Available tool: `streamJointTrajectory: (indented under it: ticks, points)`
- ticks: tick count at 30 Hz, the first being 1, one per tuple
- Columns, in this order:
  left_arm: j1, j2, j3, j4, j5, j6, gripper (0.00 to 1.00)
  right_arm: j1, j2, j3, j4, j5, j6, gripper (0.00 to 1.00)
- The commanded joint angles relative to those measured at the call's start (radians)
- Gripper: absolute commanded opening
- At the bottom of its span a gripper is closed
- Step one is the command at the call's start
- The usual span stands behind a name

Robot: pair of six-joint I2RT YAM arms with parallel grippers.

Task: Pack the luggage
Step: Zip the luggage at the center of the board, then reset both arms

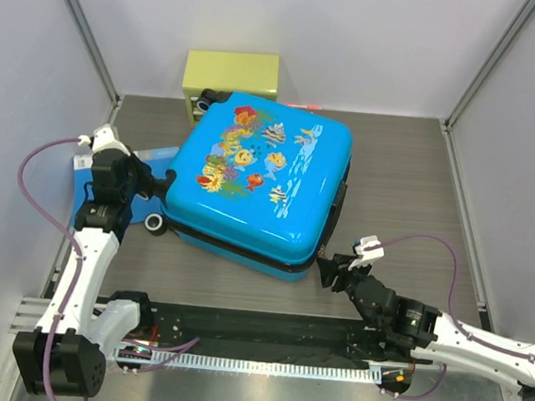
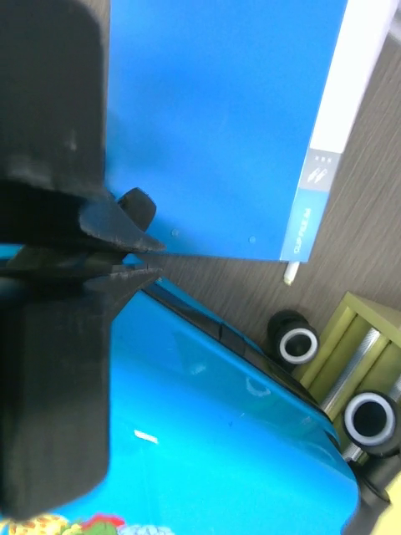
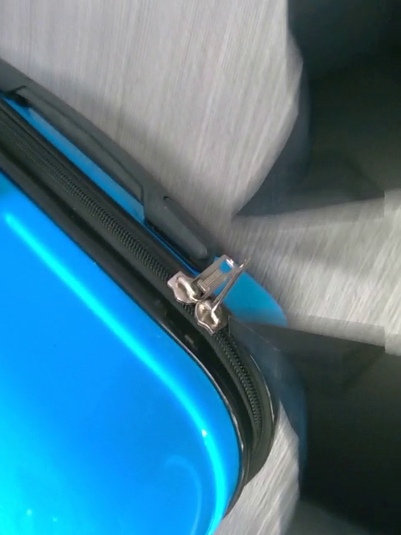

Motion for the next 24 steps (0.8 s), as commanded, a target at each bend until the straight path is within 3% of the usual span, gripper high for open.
streamJointTrajectory:
  ticks: [1, 2, 3, 5, 8, 14, 20, 24]
  points:
    - [0.000, -0.018, 0.037, -0.054, -0.047, 0.019, 0.27, -0.008, 0.023, 0.085, -0.031, 0.000, -0.015, 0.71]
    - [0.000, -0.026, 0.043, -0.064, -0.057, 0.014, 0.39, -0.008, 0.038, 0.122, -0.047, -0.007, -0.013, 0.76]
    - [0.001, -0.030, 0.053, -0.080, -0.073, 0.014, 0.59, -0.008, 0.046, 0.142, -0.064, -0.021, -0.015, 0.82]
    - [0.001, -0.050, 0.086, -0.126, -0.103, 0.010, 0.83, -0.008, 0.073, 0.203, -0.125, -0.027, -0.019, 0.86]
    - [0.001, -0.069, 0.152, -0.215, -0.179, 0.011, 0.98, -0.008, 0.090, 0.283, -0.200, -0.021, -0.027, 0.87]
    - [0.001, -0.119, 0.260, -0.351, -0.206, 0.060, 1.00, -0.009, 0.081, 0.453, -0.298, 0.176, -0.070, 0.94]
    - [0.001, -0.196, 0.275, -0.425, -0.139, 0.105, 1.00, -0.018, 0.205, 0.668, -0.357, 0.428, -0.199, 1.00]
    - [0.000, -0.245, 0.271, -0.445, -0.111, 0.111, 1.00, -0.066, 0.248, 0.744, -0.358, 0.450, -0.251, 1.00]
